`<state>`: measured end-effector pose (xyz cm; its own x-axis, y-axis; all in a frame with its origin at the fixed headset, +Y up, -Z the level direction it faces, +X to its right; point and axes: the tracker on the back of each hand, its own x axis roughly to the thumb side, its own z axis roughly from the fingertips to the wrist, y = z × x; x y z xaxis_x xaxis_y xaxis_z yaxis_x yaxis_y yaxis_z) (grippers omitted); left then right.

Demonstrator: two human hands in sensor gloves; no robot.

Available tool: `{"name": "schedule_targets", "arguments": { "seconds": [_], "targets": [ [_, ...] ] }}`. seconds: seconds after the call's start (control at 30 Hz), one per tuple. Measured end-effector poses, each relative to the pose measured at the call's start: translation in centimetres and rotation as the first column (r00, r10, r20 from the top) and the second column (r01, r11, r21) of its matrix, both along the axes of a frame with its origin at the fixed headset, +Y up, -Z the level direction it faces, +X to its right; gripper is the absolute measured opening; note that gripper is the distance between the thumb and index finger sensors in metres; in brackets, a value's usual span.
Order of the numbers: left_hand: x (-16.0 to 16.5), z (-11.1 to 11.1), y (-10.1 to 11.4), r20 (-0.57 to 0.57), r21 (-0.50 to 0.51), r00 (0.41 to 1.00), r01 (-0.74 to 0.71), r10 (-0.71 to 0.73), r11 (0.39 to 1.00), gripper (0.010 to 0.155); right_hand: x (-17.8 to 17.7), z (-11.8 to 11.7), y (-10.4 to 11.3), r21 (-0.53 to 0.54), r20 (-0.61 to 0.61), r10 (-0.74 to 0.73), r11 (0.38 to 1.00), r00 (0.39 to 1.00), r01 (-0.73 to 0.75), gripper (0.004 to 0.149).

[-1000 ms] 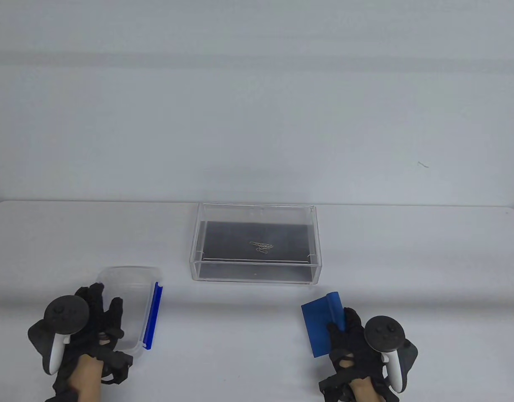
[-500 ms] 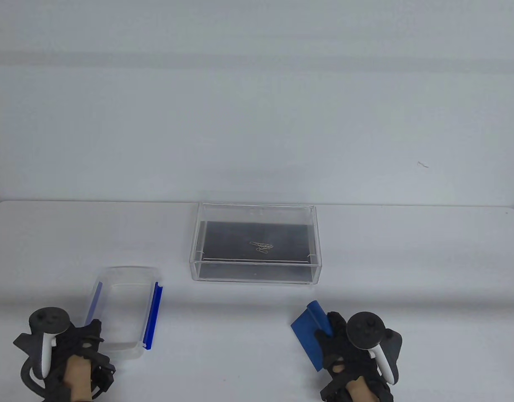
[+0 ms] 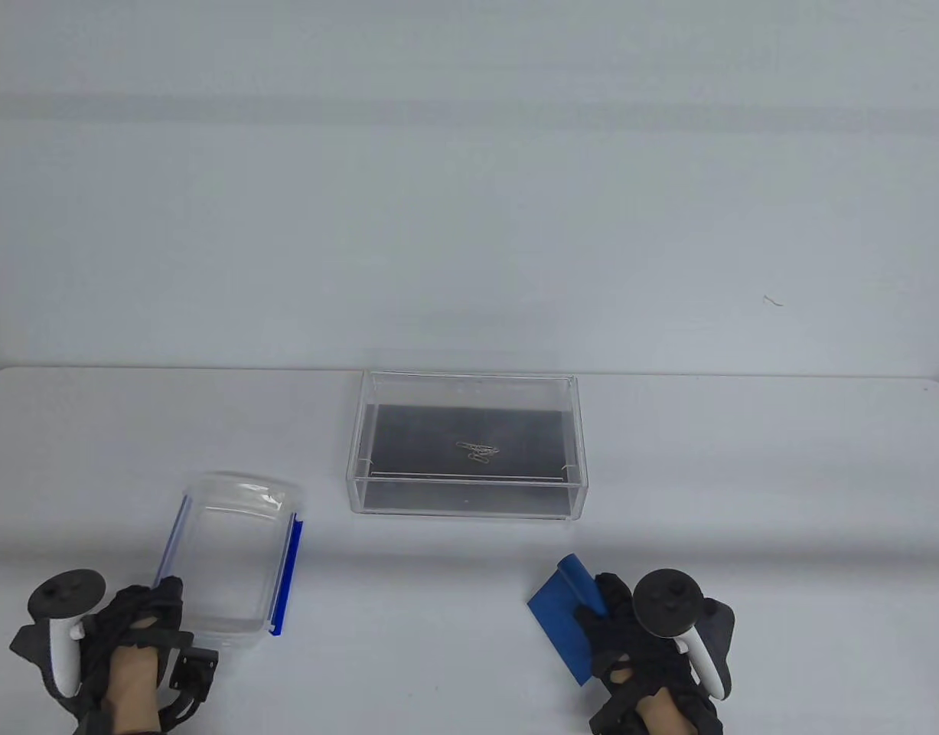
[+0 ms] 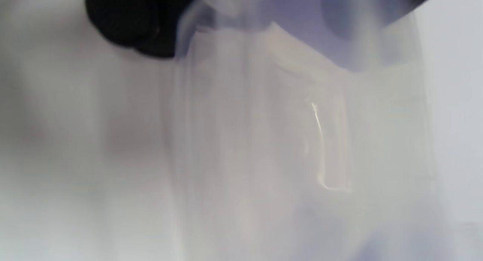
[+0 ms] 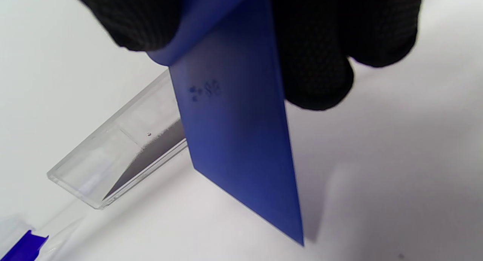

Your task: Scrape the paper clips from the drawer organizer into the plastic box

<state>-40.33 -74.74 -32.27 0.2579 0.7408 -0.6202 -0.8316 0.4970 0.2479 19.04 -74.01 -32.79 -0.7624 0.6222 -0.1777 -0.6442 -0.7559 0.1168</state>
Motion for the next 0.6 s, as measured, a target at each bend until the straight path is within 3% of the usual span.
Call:
{"name": "schedule_targets", "arguments": {
  "seconds": [0.27, 0.5, 0.6],
  "targets": [
    [6.3, -0.9, 2.2, 0.208, 0.194, 0.954, -0.258, 0.217, 0.947, 0.068, 0.4, 0.0, 0.0, 0.007, 0.018, -0.011, 1.000, 1.000, 0.011, 0.065],
    [14.2, -1.4, 2.3, 0.422, 0.204, 0.868, -0.372, 0.261, 0.906, 0.071, 0.7, 0.1, 0.0, 0.027, 0.062, -0.004, 1.000, 0.998, 0.002, 0.064],
    [17.0, -1.4, 1.6, 0.483, 0.150, 0.820, -0.422, 0.306, 0.894, 0.071, 1.0, 0.1, 0.1, 0.048, 0.108, -0.001, 0.999, 0.994, -0.005, 0.064]
  ]
}}
